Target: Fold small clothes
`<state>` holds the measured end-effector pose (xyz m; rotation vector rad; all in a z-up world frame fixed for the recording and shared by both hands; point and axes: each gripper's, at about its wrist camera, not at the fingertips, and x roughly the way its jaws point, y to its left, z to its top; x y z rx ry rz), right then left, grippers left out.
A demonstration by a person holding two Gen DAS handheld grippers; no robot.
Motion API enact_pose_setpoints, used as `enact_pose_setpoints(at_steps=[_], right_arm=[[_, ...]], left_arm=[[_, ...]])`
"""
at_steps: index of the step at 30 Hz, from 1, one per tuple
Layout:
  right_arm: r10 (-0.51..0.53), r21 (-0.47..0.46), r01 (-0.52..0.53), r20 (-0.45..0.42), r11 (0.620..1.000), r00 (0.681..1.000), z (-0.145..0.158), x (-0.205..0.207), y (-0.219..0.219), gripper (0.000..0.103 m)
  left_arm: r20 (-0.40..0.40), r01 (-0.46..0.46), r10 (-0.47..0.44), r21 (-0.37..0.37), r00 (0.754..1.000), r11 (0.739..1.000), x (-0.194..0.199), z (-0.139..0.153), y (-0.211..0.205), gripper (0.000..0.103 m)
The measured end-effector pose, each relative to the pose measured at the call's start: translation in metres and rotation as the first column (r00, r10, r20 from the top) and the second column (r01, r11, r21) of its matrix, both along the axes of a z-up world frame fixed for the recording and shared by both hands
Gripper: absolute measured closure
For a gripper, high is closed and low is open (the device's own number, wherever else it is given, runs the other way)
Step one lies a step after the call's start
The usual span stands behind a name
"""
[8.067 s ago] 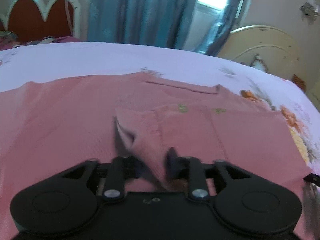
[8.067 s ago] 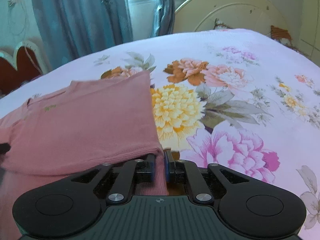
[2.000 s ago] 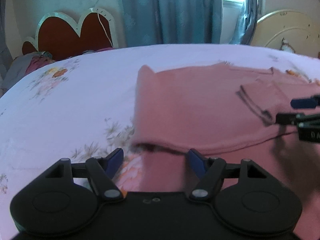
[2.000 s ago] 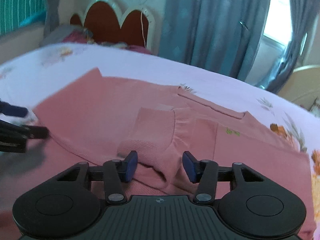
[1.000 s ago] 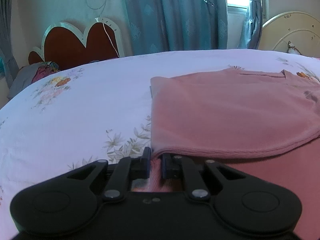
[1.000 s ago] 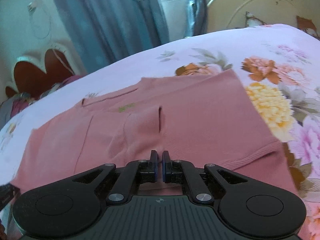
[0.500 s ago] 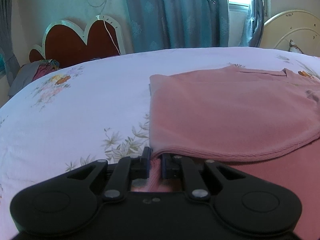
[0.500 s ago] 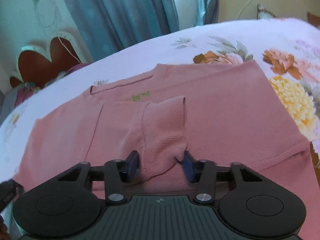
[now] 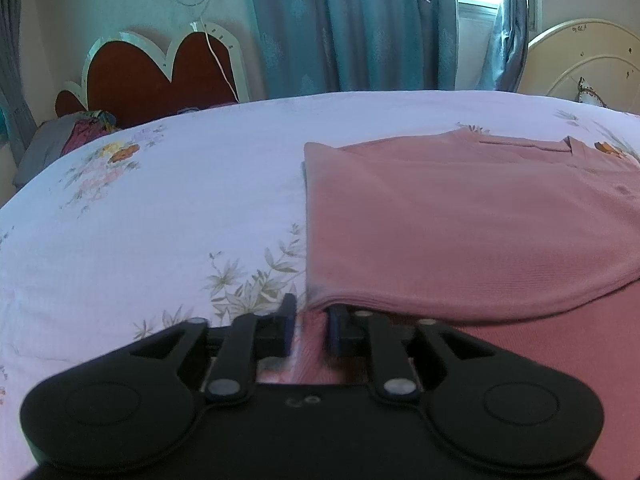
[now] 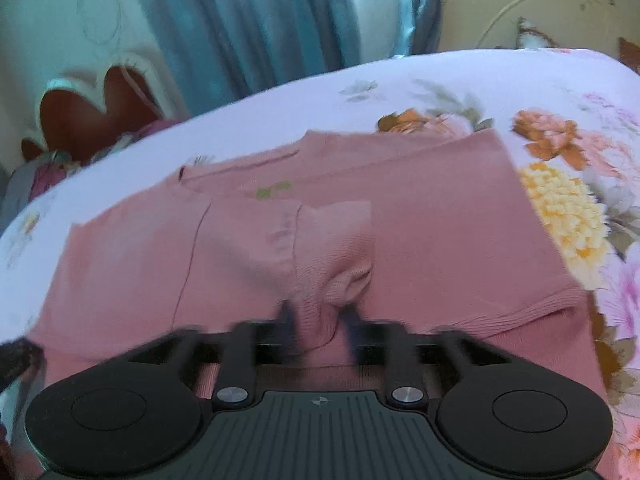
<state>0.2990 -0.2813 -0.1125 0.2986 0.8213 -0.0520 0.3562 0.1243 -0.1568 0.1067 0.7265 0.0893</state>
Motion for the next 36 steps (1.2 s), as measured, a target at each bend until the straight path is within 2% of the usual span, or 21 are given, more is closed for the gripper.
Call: enact_pose_setpoints(at_steps=[4, 10, 11, 17, 20, 21, 22, 24, 25, 26, 29, 32, 34, 35, 36], right_arm=[[-0.001, -0.003, 0.001, 0.044, 1.0, 0.999, 0.014, 0.003, -0.011, 0.049], [-0.021, 0.046, 0.019, 0.042, 0.999, 0.999, 0.01, 0.022, -0.022, 0.049], [-0.02, 0.057, 0.018, 0.038, 0.998, 0.999, 0.008, 0.028, -0.022, 0.049], [-0.035, 0.073, 0.035, -0.011, 0.997, 0.999, -0.011, 0.056, -0.02, 0.049], [-0.017, 0.075, 0.019, -0.026, 0.997, 1.0, -0.017, 0.063, -0.014, 0.049], [-0.003, 0.065, 0.005, -0.026, 0.998, 1.0, -0.018, 0.065, -0.01, 0.052], [0.016, 0.056, -0.014, -0.027, 0.998, 1.0, -0.019, 0.066, -0.007, 0.072], [0.043, 0.066, -0.041, -0.023, 0.997, 0.999, -0.019, 0.066, -0.004, 0.088], [0.051, 0.059, -0.05, -0.02, 0.997, 0.998, -0.019, 0.066, -0.001, 0.091], [0.058, 0.044, -0.057, -0.013, 0.997, 0.998, -0.018, 0.066, 0.002, 0.091], [0.067, -0.004, -0.067, 0.04, 0.998, 0.997, -0.01, 0.06, 0.007, 0.093], [0.076, -0.073, -0.067, 0.13, 0.995, 0.989, 0.005, 0.051, 0.011, 0.093], [0.082, -0.126, -0.061, 0.169, 0.99, 0.982, 0.01, 0.048, 0.014, 0.093], [0.079, -0.16, -0.051, 0.169, 0.986, 0.983, 0.007, 0.048, 0.014, 0.093], [0.071, -0.181, -0.047, 0.13, 0.982, 0.989, 0.0, 0.054, 0.013, 0.093]], left_arm=[[-0.021, 0.026, -0.027, -0.079, 0.999, 0.997, -0.011, 0.012, 0.01, 0.073], [0.034, 0.03, -0.024, -0.161, 0.999, 0.986, -0.024, 0.041, 0.019, 0.055], [0.041, 0.031, -0.024, -0.168, 0.999, 0.985, -0.021, 0.044, 0.018, 0.052], [0.029, 0.018, -0.013, -0.199, 0.999, 0.98, 0.031, 0.042, 0.009, 0.052], [-0.004, -0.01, 0.009, -0.23, 1.0, 0.973, 0.064, 0.032, 0.008, 0.053], [-0.013, -0.022, 0.019, -0.239, 1.0, 0.971, 0.075, 0.028, 0.009, 0.054], [-0.018, -0.032, 0.029, -0.243, 0.999, 0.97, 0.082, 0.025, 0.009, 0.054], [-0.033, -0.061, 0.054, -0.256, 0.998, 0.965, 0.099, 0.017, 0.013, 0.055], [-0.041, -0.08, 0.072, -0.266, 0.997, 0.961, 0.106, 0.014, 0.016, 0.055], [-0.051, -0.101, 0.091, -0.277, 0.995, 0.956, 0.114, 0.01, 0.02, 0.055], [-0.064, -0.115, 0.101, -0.295, 0.993, 0.949, 0.127, 0.001, 0.027, 0.073], [-0.032, -0.09, 0.085, -0.302, 0.996, 0.949, 0.129, -0.002, 0.028, 0.089], [-0.007, -0.081, 0.083, -0.306, 0.997, 0.948, 0.127, -0.001, 0.028, 0.09], [0.011, -0.074, 0.08, -0.294, 0.997, 0.953, 0.125, -0.002, 0.027, 0.09], [0.015, -0.071, 0.078, -0.273, 0.997, 0.959, 0.125, -0.005, 0.025, 0.088]])
